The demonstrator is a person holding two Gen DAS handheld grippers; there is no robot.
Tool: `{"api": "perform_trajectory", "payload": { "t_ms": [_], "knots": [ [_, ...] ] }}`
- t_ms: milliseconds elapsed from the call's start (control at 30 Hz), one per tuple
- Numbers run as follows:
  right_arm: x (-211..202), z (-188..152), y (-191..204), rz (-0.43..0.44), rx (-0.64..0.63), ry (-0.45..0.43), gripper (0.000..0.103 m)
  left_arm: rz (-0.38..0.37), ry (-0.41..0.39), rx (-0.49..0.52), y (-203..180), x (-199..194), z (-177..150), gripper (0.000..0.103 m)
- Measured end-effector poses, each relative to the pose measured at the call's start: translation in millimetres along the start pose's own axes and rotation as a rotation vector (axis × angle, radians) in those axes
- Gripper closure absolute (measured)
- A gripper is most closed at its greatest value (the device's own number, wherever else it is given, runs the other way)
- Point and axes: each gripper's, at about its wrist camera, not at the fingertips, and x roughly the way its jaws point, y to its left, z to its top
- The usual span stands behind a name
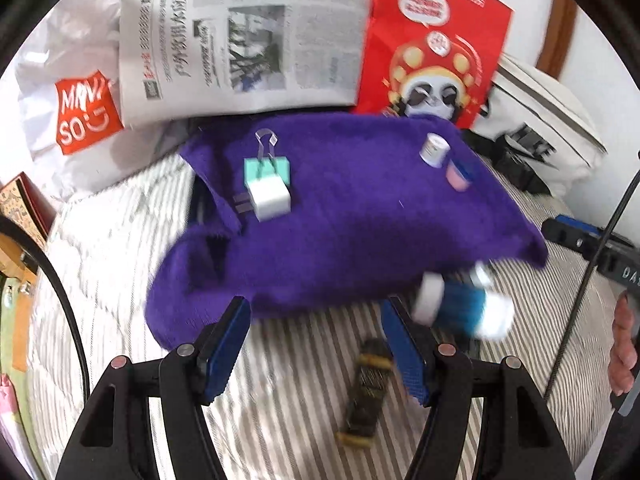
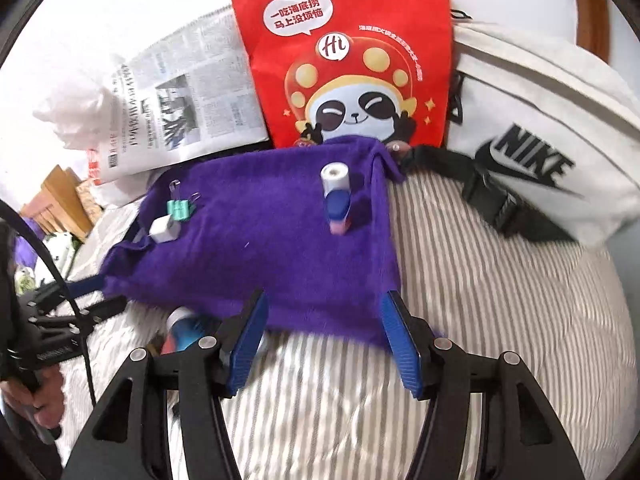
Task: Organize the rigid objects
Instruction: 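Set the plug beside the clip while the right gripper sets the container beside the tape, then withdraw both grippers from the towel, then grasp the GRAND RESERVE box with the left gripper while the right gripper approaches the blue-and-white bottle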
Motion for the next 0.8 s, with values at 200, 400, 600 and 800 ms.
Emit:
{"api": "perform_trajectory", "payload": {
  "t_ms": [200,400,600,800],
  "knots": [
    [-25.4,-24.6,4.9,-0.035,-0.030,-0.006,0.044,0.043,0.028,0.085,-19.3,10.5,-23.1,0.037],
    [-43.1,-46.0,5.9,-0.022,-0.009,0.002,0.044,0.052,0.065,0.193,-30.5,21.0,-34.5,0.045],
    [-43.6,-60.5,16.9,-0.016,-0.036,0.019,0.044,0.068,0.063,0.232,-30.8,20.6,-38.4,0.063],
    [-42.0,-70.2,18.1,-0.026,-0.052,0.036,0.044,0.081,0.062,0.150,-7.2,12.1,-47.7,0.067]
  ]
}}
